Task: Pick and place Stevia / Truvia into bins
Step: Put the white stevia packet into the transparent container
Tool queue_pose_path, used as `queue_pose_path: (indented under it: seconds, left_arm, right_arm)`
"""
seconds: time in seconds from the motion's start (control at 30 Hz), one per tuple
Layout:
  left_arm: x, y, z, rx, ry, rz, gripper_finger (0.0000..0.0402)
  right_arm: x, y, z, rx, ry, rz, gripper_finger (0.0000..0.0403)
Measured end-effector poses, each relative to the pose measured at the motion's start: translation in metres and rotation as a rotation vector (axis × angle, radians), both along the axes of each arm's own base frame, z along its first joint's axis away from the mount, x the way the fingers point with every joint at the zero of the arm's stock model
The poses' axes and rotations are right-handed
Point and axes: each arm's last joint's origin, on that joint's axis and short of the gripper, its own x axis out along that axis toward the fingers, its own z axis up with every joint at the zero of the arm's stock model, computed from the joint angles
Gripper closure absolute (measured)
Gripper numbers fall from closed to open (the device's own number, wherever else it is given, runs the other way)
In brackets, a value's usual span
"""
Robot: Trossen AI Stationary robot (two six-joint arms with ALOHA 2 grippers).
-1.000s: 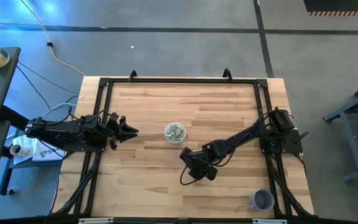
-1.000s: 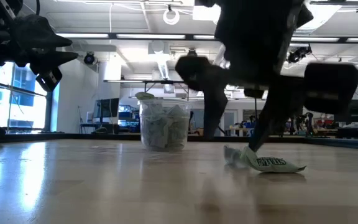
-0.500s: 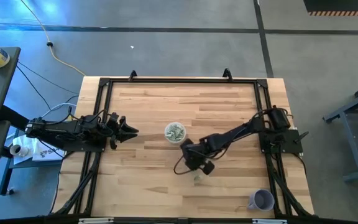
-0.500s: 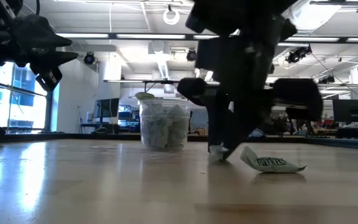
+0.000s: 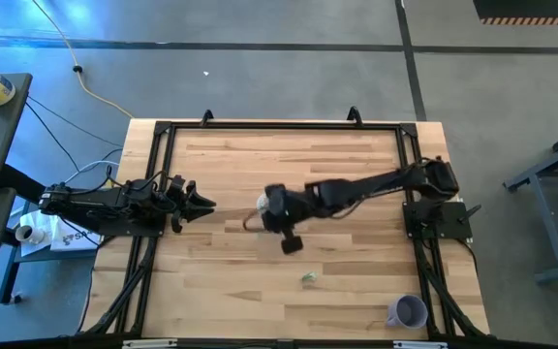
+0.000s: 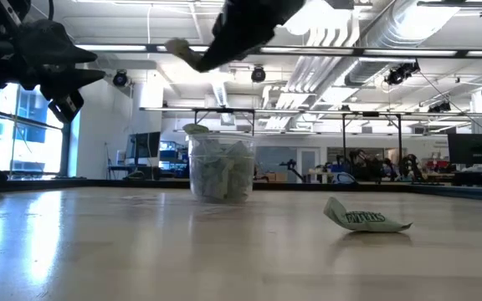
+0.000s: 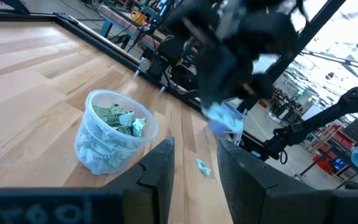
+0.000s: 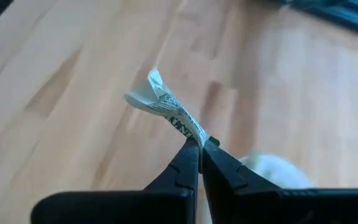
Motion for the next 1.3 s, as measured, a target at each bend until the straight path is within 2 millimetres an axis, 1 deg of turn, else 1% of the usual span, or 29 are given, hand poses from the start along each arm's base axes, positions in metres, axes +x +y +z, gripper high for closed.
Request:
queue_pose_path:
  seconds: [0.03,0.1,0.17,0.23,0.3,0.37,0.4,0.47,0.53,0.6,0.67,0.7,0.77,0.83,0.93,1.0,1.03,1.17,1.3]
  left_arm:
    - [0.000,0.000,0.000,0.000,0.000,0.001,0.0245]
    - [0.000,0.000,0.000,0.000,0.000,0.000,0.0245]
    - [0.000,0.000,0.000,0.000,0.000,0.000,0.0245]
    - [0.000,0.000,0.000,0.000,0.000,0.000,0.0245]
    - [0.000,0.000,0.000,0.000,0.000,0.000,0.0245]
    - [0.000,0.000,0.000,0.000,0.000,0.000,0.0245]
    - [0.000,0.000,0.000,0.000,0.000,0.000,0.0245]
    - [0.000,0.000,0.000,0.000,0.000,0.000,0.0245]
    - [0.000,0.000,0.000,0.000,0.000,0.000,0.0245]
    - [0.000,0.000,0.000,0.000,0.000,0.000,0.0245]
    - [0.000,0.000,0.000,0.000,0.000,0.000,0.0245]
    - [0.000,0.000,0.000,0.000,0.000,0.000,0.0245]
    - [0.000,0.000,0.000,0.000,0.000,0.000,0.0245]
    - [0.000,0.000,0.000,0.000,0.000,0.000,0.0245]
    - [0.000,0.000,0.000,0.000,0.000,0.000,0.0245]
    - [0.000,0.000,0.000,0.000,0.000,0.000,0.0245]
    - [0.000,0.000,0.000,0.000,0.000,0.000,0.0245]
    - [0.000,0.000,0.000,0.000,0.000,0.000,0.0245]
    - [0.000,0.000,0.000,0.000,0.000,0.000,0.0245]
  right_arm:
    - [0.003,-0.008,0.005,-0.002,-0.011,-0.024,0.0394]
    - [0.008,-0.029,0.002,0.000,0.003,-0.076,0.0399]
    - [0.010,-0.050,-0.013,0.009,0.070,-0.136,0.0400]
    - [0.010,-0.066,-0.031,0.009,0.158,-0.194,0.0393]
    - [0.010,-0.073,-0.049,0.024,0.239,-0.207,0.0379]
    - [0.010,-0.073,-0.063,0.040,0.305,-0.195,0.0360]
    - [0.011,-0.071,-0.066,0.038,0.319,-0.192,0.0349]
    - [0.010,-0.066,-0.066,0.014,0.326,-0.194,0.0324]
    - [0.009,-0.062,-0.060,-0.025,0.319,-0.206,0.0299]
    - [0.008,-0.058,-0.046,-0.065,0.301,-0.220,0.0274]
    - [0.007,-0.055,-0.027,-0.088,0.266,-0.221,0.0252]
    - [0.004,-0.055,-0.018,-0.098,0.257,-0.214,0.0241]
    - [-0.001,-0.055,-0.005,-0.112,0.264,-0.209,0.0222]
    - [-0.007,-0.055,0.004,-0.114,0.292,-0.213,0.0206]
    - [-0.022,-0.049,0.016,-0.032,0.352,-0.152,0.0188]
    - [-0.031,-0.035,0.014,0.021,0.389,-0.059,0.0181]
    - [-0.036,-0.026,0.009,0.025,0.423,-0.008,0.0179]
    - [-0.051,0.011,-0.025,-0.024,0.526,0.173,0.0181]
    - [-0.060,0.046,-0.047,-0.008,0.498,0.246,0.0185]
